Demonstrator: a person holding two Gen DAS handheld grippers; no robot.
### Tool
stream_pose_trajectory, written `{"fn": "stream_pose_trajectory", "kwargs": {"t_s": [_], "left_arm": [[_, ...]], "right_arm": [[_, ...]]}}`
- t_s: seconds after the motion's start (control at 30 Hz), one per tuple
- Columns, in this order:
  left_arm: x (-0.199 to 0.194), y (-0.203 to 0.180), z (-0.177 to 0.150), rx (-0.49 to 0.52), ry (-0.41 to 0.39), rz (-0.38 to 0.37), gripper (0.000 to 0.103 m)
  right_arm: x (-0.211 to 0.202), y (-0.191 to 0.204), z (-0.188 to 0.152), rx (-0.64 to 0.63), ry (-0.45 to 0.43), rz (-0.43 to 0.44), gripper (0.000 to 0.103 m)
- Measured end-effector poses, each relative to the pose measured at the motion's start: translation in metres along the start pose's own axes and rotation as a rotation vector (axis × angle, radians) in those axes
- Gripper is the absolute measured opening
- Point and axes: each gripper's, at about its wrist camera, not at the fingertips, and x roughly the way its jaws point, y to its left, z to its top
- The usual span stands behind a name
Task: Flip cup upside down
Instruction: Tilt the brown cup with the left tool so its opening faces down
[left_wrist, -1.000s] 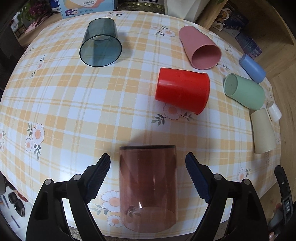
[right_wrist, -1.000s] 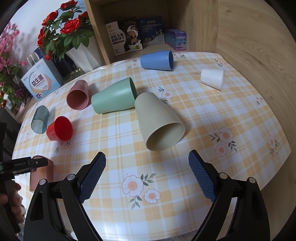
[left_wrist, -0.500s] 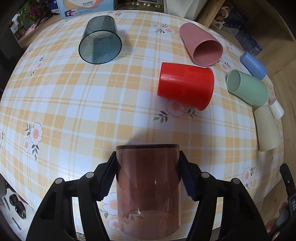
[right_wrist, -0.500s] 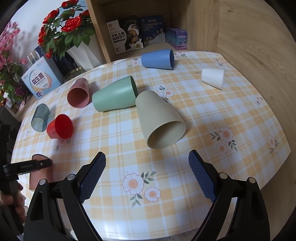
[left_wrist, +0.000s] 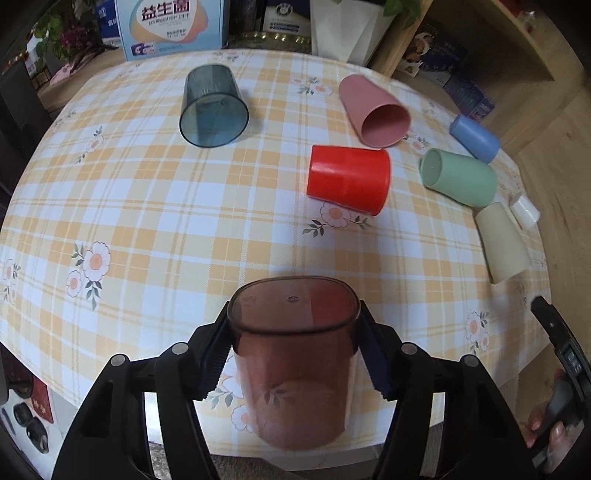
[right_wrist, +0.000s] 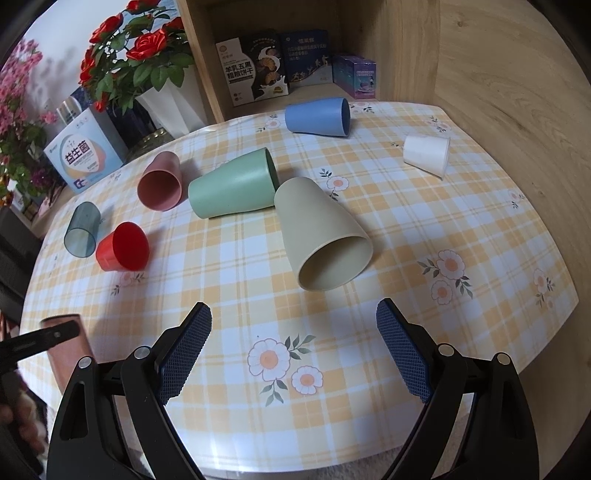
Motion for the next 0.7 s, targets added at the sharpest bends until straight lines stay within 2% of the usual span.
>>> {"fn": "stream_pose_trajectory", "kwargs": {"t_s": [0.17,0.37,0.7], "left_arm": [[-0.022,0.004,-0.011,0.033,-0.064,-0.003,0.061],[-0.038,0.007,-0.012,0.072,-0.156,0.041,0.061],[-0.019,0.023,0.012,0.000,-0.225,0.082,0.061]], "right_arm": [[0.001,0.003,-0.002,-0.003,0.009,0.004,0.088],[-0.001,0.007,-0.003,-0.015,0.005,0.002,0.088],[0.001,0.007,-0.003,-0.015,0.013,-0.001,0.088]]}}
